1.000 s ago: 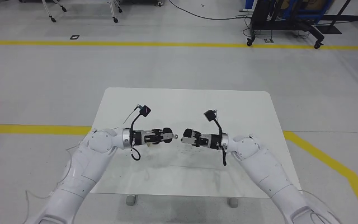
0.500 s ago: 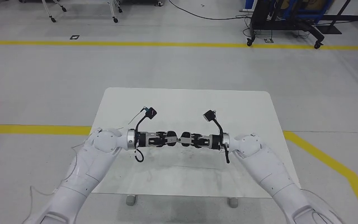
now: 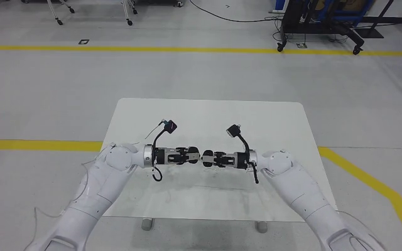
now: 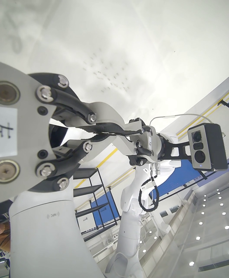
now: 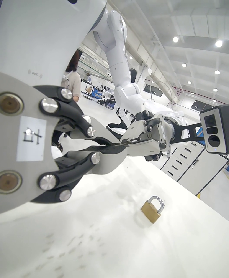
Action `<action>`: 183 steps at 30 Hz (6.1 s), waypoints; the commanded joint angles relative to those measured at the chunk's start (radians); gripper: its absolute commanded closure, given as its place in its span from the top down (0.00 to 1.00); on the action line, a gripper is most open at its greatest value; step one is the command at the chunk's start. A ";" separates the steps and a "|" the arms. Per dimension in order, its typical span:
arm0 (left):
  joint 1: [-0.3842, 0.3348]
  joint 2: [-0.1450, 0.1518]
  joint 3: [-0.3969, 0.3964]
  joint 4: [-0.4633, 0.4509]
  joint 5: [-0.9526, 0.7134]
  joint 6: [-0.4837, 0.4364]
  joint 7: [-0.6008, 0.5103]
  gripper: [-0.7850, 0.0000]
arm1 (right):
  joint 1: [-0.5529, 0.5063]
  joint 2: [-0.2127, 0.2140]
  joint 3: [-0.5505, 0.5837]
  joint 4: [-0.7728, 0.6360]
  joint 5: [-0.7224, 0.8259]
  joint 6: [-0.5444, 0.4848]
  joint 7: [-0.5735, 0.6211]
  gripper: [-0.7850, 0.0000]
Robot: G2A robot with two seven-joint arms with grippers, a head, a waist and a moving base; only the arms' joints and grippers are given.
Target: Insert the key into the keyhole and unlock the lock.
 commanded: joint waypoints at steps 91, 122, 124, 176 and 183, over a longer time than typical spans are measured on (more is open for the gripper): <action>0.172 0.044 -0.077 -0.275 1.071 0.638 0.298 0.00 | -0.023 0.044 0.157 0.029 0.075 -0.107 -0.037 0.00; 0.277 0.056 -0.255 -0.237 0.672 0.293 0.607 0.00 | -0.023 0.044 0.157 0.029 0.075 -0.107 -0.037 0.00; 0.281 0.054 -0.252 -0.240 0.652 0.283 0.608 0.00 | -0.023 0.044 0.157 0.029 0.075 -0.107 -0.037 0.00; 0.012 0.015 0.003 0.089 -0.469 0.125 -0.142 0.00 | -0.047 -0.010 0.017 -0.101 0.041 -0.097 -0.291 0.00; -0.017 0.007 0.037 0.132 -0.474 0.115 -0.132 0.00 | -0.039 -0.011 -0.004 -0.100 0.085 -0.082 -0.199 0.00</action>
